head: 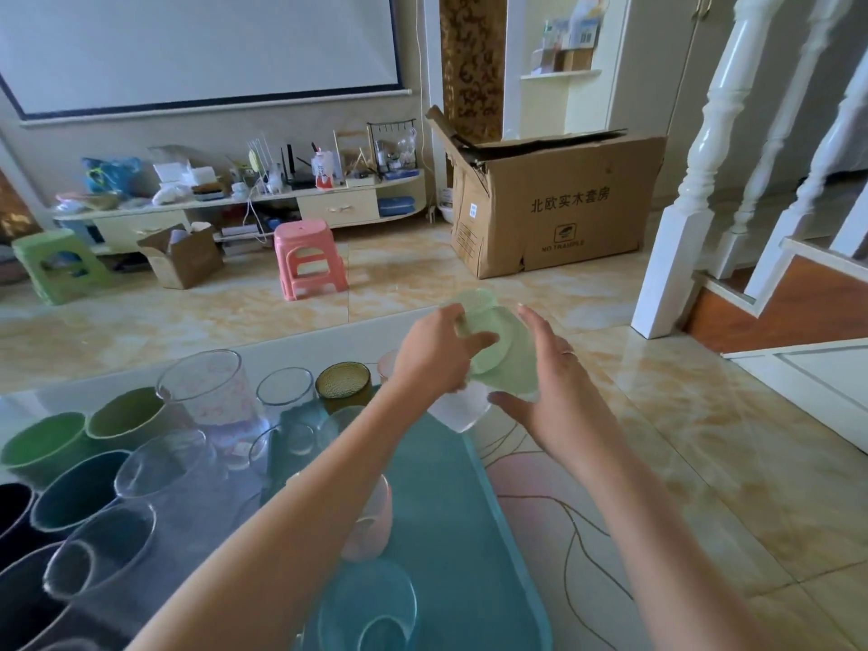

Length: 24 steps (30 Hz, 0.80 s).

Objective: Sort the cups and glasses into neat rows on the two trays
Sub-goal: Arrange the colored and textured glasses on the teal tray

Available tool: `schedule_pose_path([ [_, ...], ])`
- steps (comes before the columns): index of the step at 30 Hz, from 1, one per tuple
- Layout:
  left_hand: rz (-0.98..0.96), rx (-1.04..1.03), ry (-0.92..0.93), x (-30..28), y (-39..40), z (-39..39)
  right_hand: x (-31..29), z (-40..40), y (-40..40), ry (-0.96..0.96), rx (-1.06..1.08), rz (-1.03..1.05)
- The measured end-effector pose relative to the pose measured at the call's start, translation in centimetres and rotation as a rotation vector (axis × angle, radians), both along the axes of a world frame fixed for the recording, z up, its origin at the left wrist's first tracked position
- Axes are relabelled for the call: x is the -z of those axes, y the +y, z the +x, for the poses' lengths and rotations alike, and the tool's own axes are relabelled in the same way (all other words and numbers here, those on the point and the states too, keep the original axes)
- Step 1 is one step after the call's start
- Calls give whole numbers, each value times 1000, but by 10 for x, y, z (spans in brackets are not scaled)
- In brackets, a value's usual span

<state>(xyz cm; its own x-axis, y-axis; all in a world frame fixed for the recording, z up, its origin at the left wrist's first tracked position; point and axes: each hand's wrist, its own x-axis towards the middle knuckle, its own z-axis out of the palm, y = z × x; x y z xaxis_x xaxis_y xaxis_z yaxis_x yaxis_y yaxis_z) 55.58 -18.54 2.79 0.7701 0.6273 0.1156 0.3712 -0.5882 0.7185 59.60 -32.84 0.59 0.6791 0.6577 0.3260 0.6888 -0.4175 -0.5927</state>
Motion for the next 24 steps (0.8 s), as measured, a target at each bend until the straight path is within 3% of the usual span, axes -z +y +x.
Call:
schedule_pose_path([
  [6, 121, -181, -114, 1, -4, -61, -15, -22, 8, 107, -177, 32],
  [15, -58, -510, -460, -1, 10, -124, 16, -19, 55, 389, -86, 43],
  [24, -52, -595, -444, 24, 18, -147, 68, -14, 87, 463, -112, -118],
])
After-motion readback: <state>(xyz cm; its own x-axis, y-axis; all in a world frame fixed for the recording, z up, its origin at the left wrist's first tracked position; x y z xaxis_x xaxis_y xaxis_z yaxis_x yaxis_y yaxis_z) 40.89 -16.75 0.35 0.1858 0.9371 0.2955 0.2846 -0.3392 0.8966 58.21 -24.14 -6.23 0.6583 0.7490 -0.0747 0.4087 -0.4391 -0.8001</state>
